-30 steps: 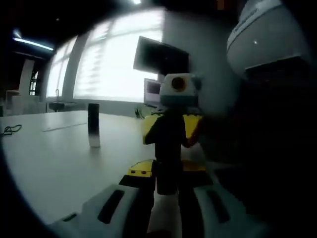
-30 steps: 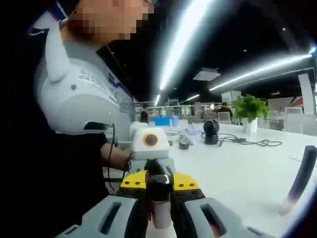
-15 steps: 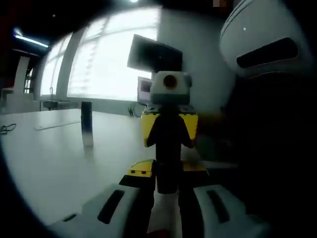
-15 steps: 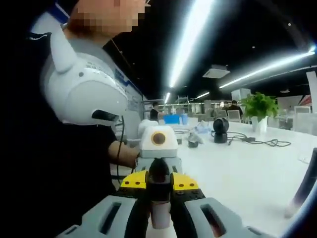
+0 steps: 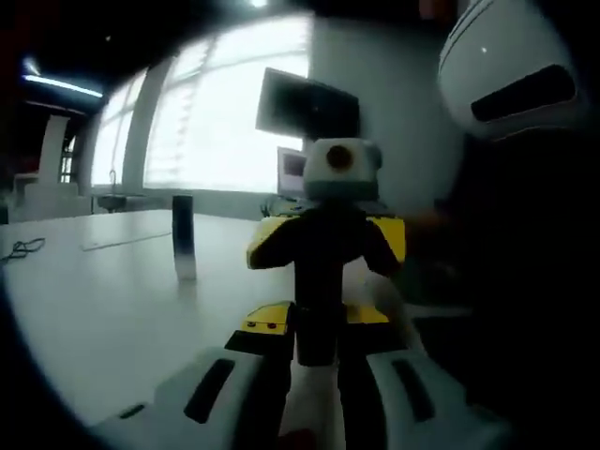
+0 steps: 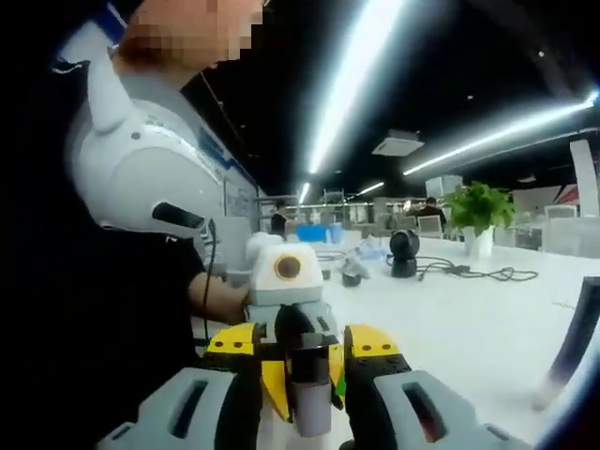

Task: Pick up cosmetic bottle twist off cap place on table pick up cap screw tight cap place on table

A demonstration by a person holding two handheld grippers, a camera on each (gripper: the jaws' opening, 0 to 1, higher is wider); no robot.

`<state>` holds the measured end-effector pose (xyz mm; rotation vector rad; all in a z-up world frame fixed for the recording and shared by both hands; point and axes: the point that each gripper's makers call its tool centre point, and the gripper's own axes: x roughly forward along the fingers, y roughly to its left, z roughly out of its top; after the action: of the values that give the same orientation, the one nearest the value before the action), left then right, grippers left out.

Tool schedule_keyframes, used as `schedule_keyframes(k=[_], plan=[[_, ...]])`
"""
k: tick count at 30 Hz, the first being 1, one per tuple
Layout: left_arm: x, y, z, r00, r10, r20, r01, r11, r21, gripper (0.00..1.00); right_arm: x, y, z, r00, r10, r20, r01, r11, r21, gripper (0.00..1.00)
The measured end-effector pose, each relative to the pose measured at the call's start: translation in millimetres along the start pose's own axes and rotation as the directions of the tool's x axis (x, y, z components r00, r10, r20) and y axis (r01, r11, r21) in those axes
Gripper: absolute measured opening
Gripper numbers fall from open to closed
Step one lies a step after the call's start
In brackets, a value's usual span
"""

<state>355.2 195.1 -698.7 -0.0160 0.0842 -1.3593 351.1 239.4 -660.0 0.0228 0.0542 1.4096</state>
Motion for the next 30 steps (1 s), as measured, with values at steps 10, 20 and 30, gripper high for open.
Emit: schedule_keyframes(k=[10,20,30], plan=[[3.2,24.1,-2.4,0.991,0.135,-0.017,-0.135,0.991,0.024,0.08,-16.4,-37.2,14.6,0.973,-0.214,0.092,0.212,0.977,0.030,0.37],[12.4,50.9,4.1,0.960,0.281,0.016,-0.281,0.960,0.007,0.08,-26.9,-42.7,22.0,0.924,-0.363,0.120,0.363,0.932,0.029,0.37],[5.3,75.2,-10.6,0.901,0.431,-0.053,-0.429,0.902,0.038,0.08,-33.8,-72.6,8.5,0.795,-0.603,0.073,0.601,0.798,0.050,0.26]])
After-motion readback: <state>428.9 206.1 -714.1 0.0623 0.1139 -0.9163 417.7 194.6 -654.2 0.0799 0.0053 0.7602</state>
